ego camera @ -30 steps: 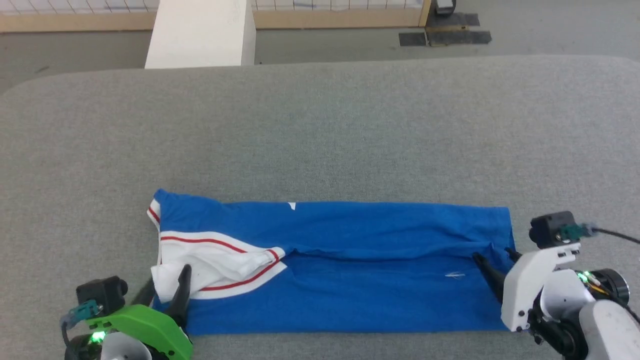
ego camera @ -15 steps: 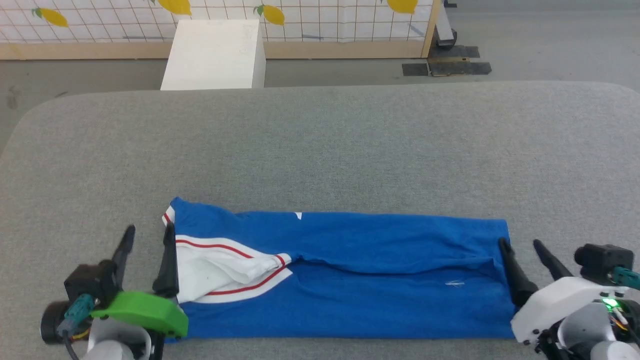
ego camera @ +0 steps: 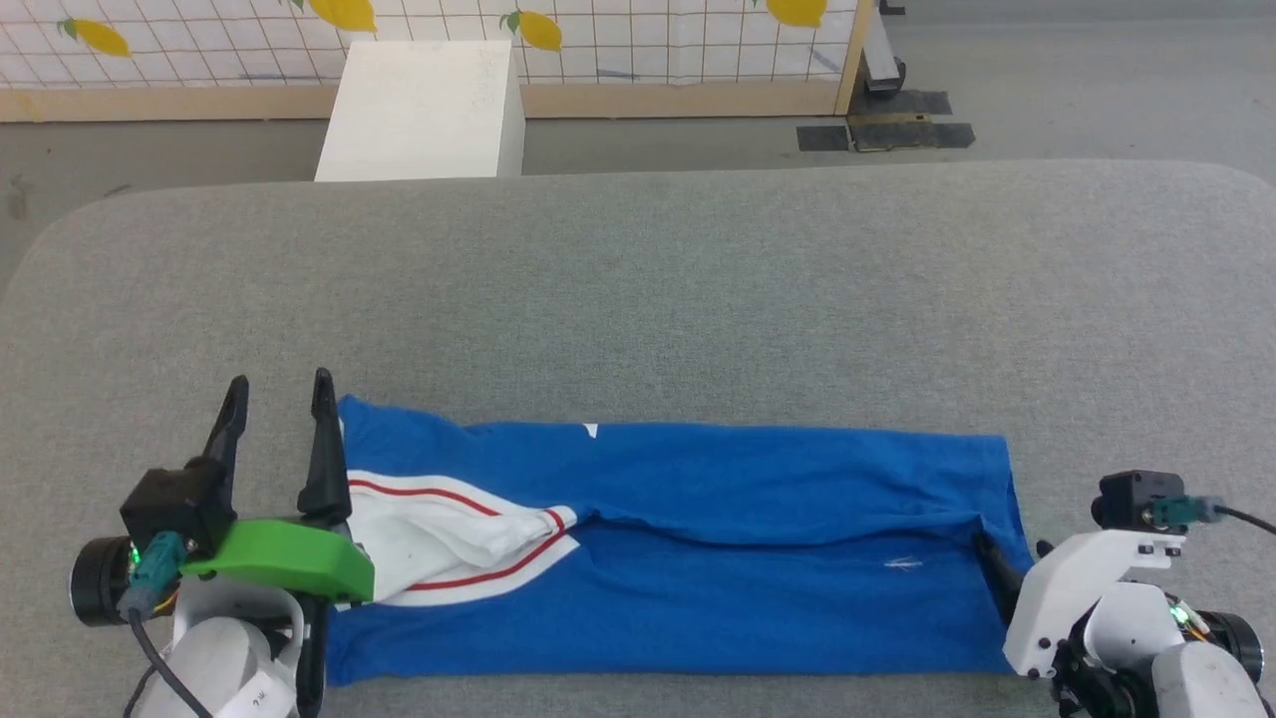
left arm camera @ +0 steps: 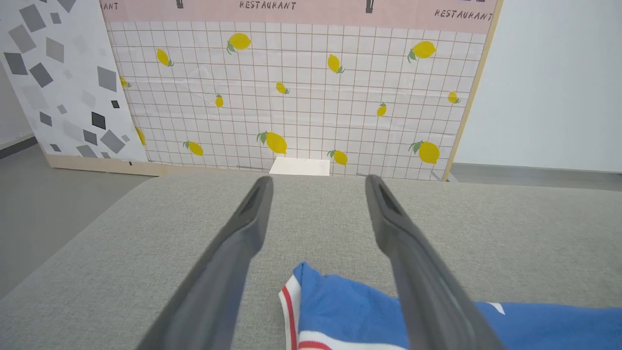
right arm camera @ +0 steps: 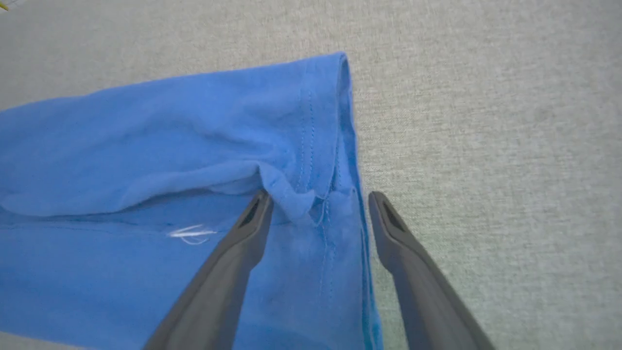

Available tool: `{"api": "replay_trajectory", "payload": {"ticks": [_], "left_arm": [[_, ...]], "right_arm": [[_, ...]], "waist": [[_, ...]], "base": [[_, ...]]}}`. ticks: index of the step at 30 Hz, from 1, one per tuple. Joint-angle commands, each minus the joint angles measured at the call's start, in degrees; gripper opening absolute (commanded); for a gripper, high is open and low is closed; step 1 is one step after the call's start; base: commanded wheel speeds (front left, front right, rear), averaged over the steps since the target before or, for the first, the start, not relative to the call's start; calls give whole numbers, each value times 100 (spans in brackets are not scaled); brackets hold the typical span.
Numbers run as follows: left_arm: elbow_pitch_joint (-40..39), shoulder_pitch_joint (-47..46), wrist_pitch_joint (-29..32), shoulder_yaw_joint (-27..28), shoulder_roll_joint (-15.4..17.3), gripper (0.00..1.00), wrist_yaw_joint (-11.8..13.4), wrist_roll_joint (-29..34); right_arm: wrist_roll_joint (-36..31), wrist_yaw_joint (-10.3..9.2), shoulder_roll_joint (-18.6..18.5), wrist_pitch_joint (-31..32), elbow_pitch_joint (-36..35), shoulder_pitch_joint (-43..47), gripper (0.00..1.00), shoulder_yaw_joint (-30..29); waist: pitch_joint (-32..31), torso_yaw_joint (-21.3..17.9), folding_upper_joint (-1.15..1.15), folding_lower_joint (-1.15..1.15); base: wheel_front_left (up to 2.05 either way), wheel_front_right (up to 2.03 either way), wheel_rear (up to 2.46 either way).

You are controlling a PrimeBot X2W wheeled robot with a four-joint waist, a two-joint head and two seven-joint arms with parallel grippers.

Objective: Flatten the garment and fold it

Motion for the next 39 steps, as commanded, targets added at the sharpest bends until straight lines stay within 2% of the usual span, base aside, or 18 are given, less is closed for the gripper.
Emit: {"api": "replay_trajectory", "payload": {"ticks": [1, 6, 11, 12, 13, 14, 15, 16, 21, 25, 34, 39], "left_arm": [[51, -107, -27, 46, -44, 100, -60, 84], [208, -121, -28, 141, -197, 100, -181, 157], [277, -116, -28, 250, -268, 100, -285, 241], [283, -121, -28, 278, -283, 100, -302, 258], [288, -126, -28, 302, -296, 100, -314, 269], [295, -132, -28, 329, -309, 100, -331, 283], [301, -137, -28, 347, -321, 100, -344, 296], [309, -145, -28, 366, -335, 100, -360, 312], [338, -180, -28, 454, -399, 100, -420, 384], [370, -182, -28, 519, -442, 100, -476, 429], [410, -174, -28, 619, -533, 100, -577, 517], [414, -188, -28, 653, -570, 100, -615, 564]], "right_arm": [[-85, -9, 5, 187, 92, -124, 100, -34], [-170, -9, 5, 716, 267, -242, 100, -94], [15, -9, 6, 1063, 334, -258, 100, -24], [32, -9, 6, 1078, 336, -281, 71, -22], [76, -9, 6, 1103, 350, -301, 46, -15], [100, -9, 6, 1127, 365, -328, 34, -1], [103, -9, 6, 1135, 372, -351, 11, 6], [117, -9, 6, 1142, 379, -379, 0, 24], [57, -9, 6, 1079, 322, -481, 0, -36], [-291, -9, 6, 993, 187, -496, 0, -313], [-1657, -9, -53, 629, -123, -454, 0, -1794], [-2078, -9, -229, 299, -17, -506, 0, -2313]], "waist": [[22, 6, 0, 0], [61, 41, 0, 0], [117, 48, 0, 0], [135, 50, 0, 0], [152, 51, 0, 0], [171, 52, 0, 0], [184, 54, 0, 0], [197, 58, 0, 0], [221, 75, 0, 0], [211, 83, 0, 0], [231, 107, 0, 0], [262, 106, 0, 0]], "base": [[0, 0, 0], [0, 0, 0], [0, 0, 0], [0, 0, 0], [0, 0, 0], [0, 0, 0], [0, 0, 0], [0, 0, 0], [0, 0, 0], [0, 0, 0], [0, 0, 0], [0, 0, 0]]}}
